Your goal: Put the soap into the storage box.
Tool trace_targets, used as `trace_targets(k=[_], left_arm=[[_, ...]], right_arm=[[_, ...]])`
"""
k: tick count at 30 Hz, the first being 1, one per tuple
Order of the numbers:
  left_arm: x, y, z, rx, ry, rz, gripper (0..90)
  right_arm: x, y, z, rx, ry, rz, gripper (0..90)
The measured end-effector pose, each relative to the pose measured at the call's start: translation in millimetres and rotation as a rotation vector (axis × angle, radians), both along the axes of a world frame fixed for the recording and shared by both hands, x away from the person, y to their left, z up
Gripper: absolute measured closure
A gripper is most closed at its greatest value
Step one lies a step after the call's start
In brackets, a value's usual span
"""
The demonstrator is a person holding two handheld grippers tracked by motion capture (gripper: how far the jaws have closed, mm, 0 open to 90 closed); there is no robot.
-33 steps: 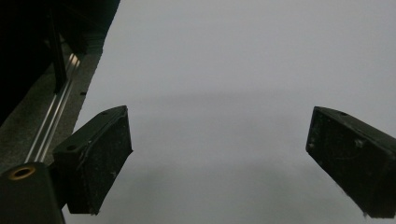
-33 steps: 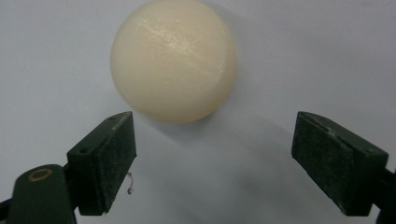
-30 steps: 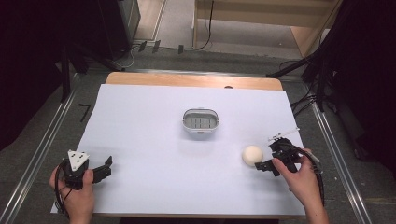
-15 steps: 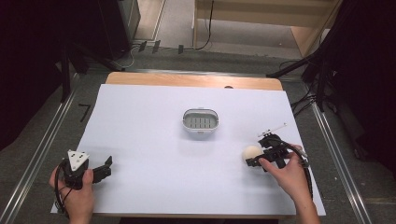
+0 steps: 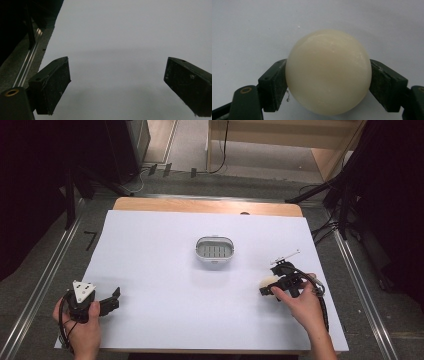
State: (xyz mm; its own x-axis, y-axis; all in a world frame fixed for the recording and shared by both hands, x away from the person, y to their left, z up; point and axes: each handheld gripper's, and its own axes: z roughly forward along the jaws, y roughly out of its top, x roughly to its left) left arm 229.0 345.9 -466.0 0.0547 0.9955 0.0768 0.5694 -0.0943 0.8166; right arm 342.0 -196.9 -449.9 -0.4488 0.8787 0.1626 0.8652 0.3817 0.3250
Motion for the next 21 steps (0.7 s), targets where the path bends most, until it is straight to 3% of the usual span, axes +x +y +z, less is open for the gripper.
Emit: trace_targets(k=[4,7,11,21], left_arm=[[0.2,0.1,0.0,0.003,0.004,-0.001,7.4],[0.4,-0.4,-0.1,0.005,0.004,-0.002,7.3],[0.3,-0.1,0.0,0.003,0.005,0.000,7.4],[0.7,0.0,-0.1,0.003,0.008,0.000,7.3]], right_arm=[[-0.1,0.7,-1.0,0.001,0.003,-0.006,23.4],[-1.3,1.6,-0.2,-0.001,0.019,0.020,23.7],[-1.6,1.0,0.2,0.023,0.029,0.022,23.9],[-1.3,2.8,13.8,0.029,-0.018,0.031,24.0]])
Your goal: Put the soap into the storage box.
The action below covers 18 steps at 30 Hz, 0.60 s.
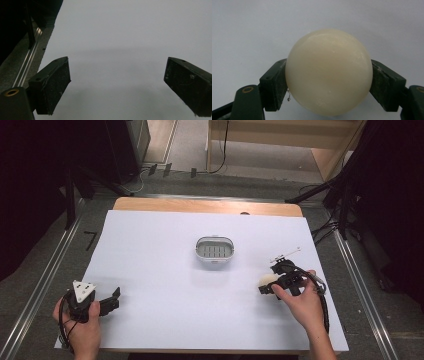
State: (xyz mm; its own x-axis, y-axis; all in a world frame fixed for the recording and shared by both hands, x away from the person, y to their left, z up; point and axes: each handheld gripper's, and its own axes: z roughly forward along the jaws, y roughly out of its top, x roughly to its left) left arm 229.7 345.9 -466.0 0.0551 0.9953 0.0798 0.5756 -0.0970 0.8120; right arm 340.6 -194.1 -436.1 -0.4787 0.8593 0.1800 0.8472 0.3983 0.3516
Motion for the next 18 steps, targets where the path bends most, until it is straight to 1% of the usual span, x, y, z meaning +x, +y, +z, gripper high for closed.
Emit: trace_targets(k=[3,6,11,18], left_arm=[[0.1,-0.3,0.0,0.001,0.001,-0.001,7.3],[-0.1,0.1,0.1,-0.003,0.000,-0.001,7.3],[-0.1,0.4,0.1,-0.004,0.001,-0.002,7.3],[0.3,0.4,0.0,-0.002,0.003,-0.004,7.3]], right_arm=[[0.1,0.3,5.2,0.004,-0.015,0.003,24.0],[0.7,0.5,7.1,0.009,-0.017,0.011,24.0],[4.3,7.0,10.5,0.012,-0.016,0.019,24.0],[11.6,18.6,13.8,0.004,-0.023,0.053,24.0]])
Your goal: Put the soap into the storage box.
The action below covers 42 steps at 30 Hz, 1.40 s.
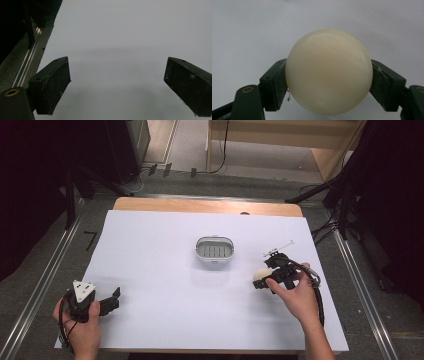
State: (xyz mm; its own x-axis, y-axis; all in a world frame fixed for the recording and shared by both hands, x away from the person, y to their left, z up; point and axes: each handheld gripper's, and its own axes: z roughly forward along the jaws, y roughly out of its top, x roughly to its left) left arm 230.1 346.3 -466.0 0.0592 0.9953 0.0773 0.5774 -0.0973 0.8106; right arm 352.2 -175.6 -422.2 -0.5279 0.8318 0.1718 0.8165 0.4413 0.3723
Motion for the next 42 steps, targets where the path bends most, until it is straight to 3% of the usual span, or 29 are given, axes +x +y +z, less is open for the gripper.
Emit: trace_targets(k=[42], left_arm=[[0.3,0.4,0.0,-0.006,0.003,0.004,7.4]], right_arm=[[31.4,52.3,31.0,0.008,-0.039,0.048,24.0]])
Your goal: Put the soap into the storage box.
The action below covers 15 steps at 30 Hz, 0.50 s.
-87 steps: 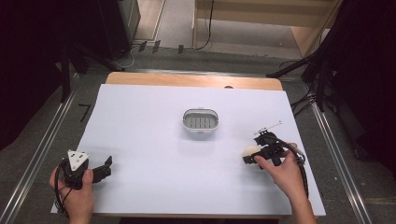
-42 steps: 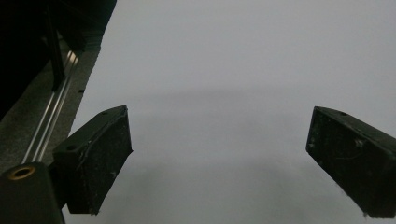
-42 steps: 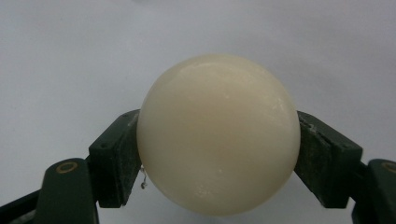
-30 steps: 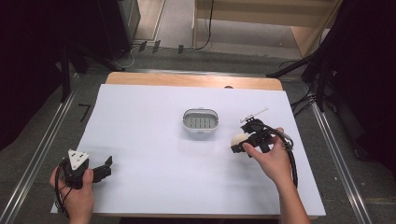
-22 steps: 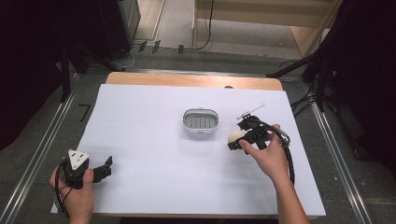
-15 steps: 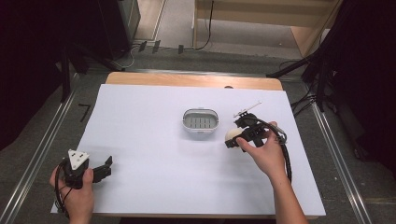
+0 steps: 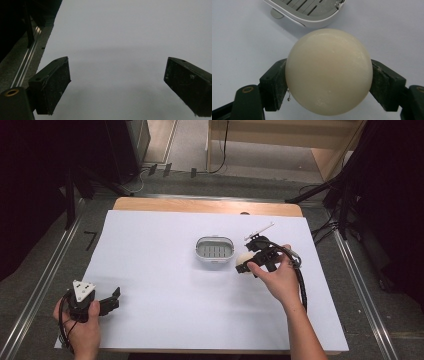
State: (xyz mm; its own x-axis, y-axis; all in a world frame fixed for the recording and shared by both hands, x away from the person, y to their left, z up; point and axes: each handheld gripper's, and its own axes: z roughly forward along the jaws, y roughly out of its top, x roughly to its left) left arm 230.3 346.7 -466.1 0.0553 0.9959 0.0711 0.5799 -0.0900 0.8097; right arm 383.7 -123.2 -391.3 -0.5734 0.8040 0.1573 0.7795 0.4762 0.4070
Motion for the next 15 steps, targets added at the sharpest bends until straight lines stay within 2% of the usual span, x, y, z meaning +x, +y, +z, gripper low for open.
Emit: trace_targets(k=[15], left_arm=[[0.0,0.0,0.0,0.001,-0.001,0.000,7.4]], right_arm=[[9.3,8.6,2.5,0.013,0.000,0.002,24.0]])
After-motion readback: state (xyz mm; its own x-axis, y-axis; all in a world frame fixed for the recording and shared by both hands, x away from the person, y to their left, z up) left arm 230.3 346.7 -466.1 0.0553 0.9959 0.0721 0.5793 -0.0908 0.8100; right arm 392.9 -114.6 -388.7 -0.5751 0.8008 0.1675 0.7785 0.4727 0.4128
